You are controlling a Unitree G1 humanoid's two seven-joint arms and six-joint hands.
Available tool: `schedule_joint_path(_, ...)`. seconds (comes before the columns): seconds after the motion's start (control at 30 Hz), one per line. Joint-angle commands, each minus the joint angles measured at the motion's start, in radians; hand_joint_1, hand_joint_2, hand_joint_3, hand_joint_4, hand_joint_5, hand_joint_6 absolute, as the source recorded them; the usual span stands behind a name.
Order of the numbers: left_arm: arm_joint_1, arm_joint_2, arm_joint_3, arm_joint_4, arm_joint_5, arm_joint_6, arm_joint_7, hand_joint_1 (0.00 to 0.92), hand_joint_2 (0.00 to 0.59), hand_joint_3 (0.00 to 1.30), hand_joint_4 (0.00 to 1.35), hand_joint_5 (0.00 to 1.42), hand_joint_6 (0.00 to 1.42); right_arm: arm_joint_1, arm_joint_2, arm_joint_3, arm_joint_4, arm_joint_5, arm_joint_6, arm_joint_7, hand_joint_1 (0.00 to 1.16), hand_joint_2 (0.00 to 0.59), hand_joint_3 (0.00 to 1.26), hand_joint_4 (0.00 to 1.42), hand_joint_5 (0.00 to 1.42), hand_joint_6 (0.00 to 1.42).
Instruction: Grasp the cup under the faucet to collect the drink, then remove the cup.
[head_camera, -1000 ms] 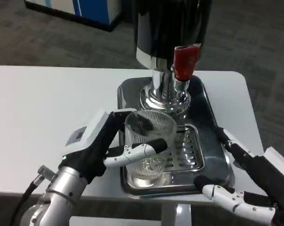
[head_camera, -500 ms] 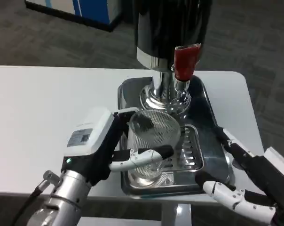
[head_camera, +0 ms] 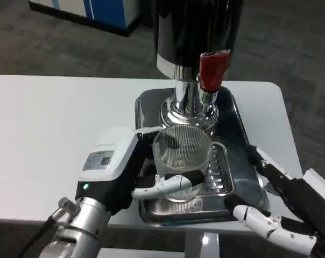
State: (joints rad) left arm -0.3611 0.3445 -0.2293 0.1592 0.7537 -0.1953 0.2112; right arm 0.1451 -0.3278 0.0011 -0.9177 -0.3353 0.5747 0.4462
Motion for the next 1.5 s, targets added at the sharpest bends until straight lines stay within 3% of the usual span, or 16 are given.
schedule_joint_path(0.03, 0.03, 0.022, -0.022, 0.007, 0.032, 0.049, -0.03, 0.062, 0.248, 0.56, 0.47, 0.6, 0.38, 0.012, -0.004, -0.009, -0.006, 0.018, 0.004, -0.017, 0.46, 0.345, 0.0, 0.02, 0.0, 0.03)
schedule_joint_path(0.87, -0.029, 0.03, -0.054, -0.002, 0.057, 0.213, -0.149, 0.072, 0.227, 0.57, 0.37, 0.59, 0.37, 0.022, -0.011, -0.029, -0.001, 0.068, 0.002, -0.032, 0.44, 0.349, 0.0, 0.02, 0.01, 0.03)
schedule_joint_path(1.5, -0.047, 0.028, -0.054, -0.064, 0.031, 0.257, -0.211, 0.087, 0.21, 0.51, 0.35, 0.58, 0.4, 0.013, -0.013, -0.031, 0.009, 0.079, 0.004, -0.039, 0.43, 0.35, 0.0, 0.03, 0.01, 0.03)
